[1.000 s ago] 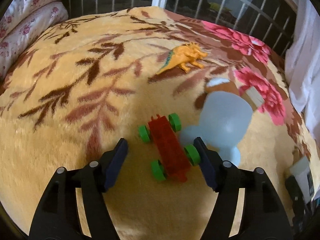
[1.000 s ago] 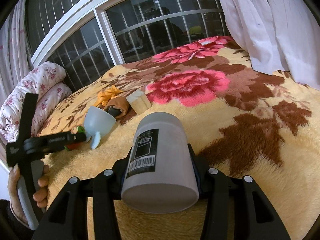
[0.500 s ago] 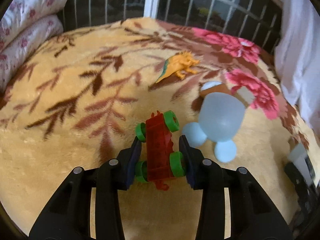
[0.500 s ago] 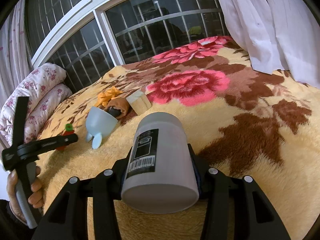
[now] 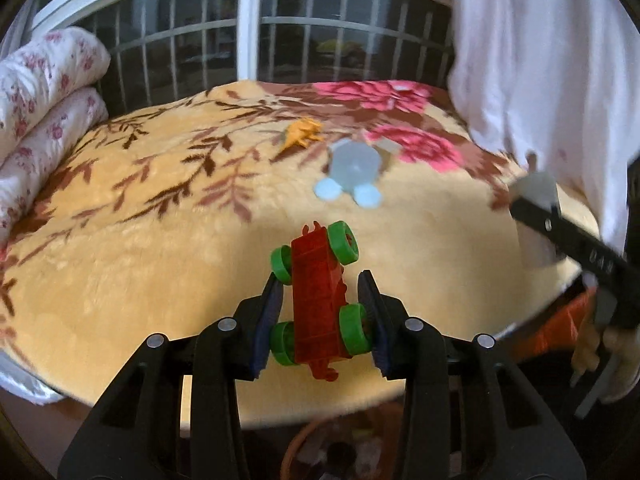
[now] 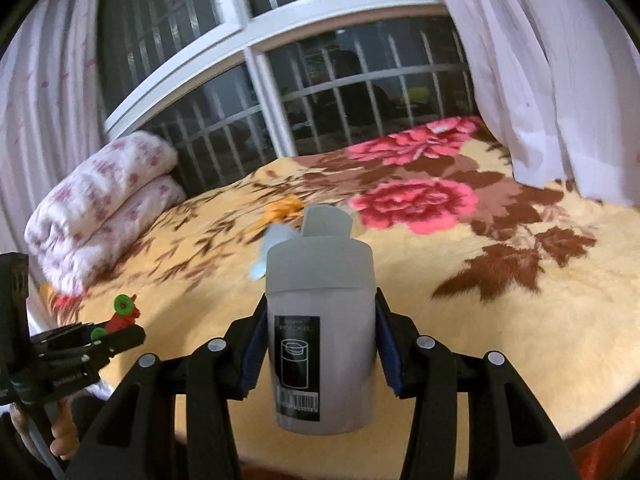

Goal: Collect trash
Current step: 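Carry both items over the orange bucket and open both tools to drop them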

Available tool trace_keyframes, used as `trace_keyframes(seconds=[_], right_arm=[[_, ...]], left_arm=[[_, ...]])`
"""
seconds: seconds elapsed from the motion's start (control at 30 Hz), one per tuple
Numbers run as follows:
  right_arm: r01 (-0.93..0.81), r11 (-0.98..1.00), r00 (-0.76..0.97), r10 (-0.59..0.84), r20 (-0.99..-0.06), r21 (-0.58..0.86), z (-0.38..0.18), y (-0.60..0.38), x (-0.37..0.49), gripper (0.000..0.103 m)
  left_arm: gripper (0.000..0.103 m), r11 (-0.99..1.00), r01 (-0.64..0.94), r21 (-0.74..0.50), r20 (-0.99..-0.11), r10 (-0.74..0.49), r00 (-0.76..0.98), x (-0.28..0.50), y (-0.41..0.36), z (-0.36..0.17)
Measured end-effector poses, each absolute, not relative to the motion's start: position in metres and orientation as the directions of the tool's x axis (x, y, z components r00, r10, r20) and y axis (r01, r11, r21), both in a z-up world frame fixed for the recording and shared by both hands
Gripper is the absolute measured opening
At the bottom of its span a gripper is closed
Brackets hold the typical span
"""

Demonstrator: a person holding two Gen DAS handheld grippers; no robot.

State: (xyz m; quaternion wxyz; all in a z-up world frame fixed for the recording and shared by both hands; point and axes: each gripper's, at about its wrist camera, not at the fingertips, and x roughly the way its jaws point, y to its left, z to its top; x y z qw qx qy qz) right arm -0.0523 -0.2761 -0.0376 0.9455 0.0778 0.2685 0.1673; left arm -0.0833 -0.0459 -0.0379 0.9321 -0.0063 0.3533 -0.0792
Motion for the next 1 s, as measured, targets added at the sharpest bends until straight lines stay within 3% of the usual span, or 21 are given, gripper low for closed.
trace_keyframes(seconds=[0.33,0.67,1.0], right_arm=[[-0.37,0.913,0.747,0.403,-0.528,0.173,-0.038,-0.242,-0.158,0.047],[-0.387,0.907,0.536,0.367,-0.76,0.165,-0.125,-0.217,-0.195,0.047],[-0.378,0.911,0.349,0.307,-0.885,0.167,-0.185,-0.198,-0.175,0.047]], left_arm=[[0.039,0.974,0.226,-0.032,-0.702,-0.183,0.688,-0.16,-0.039,-0.08],[0.039,0.964,0.26,-0.048,-0.833,-0.183,0.522,-0.182,-0.037,-0.143],[0.039,0.966,0.249,-0.071,-0.953,-0.139,0.268,-0.154,-0.044,-0.209]])
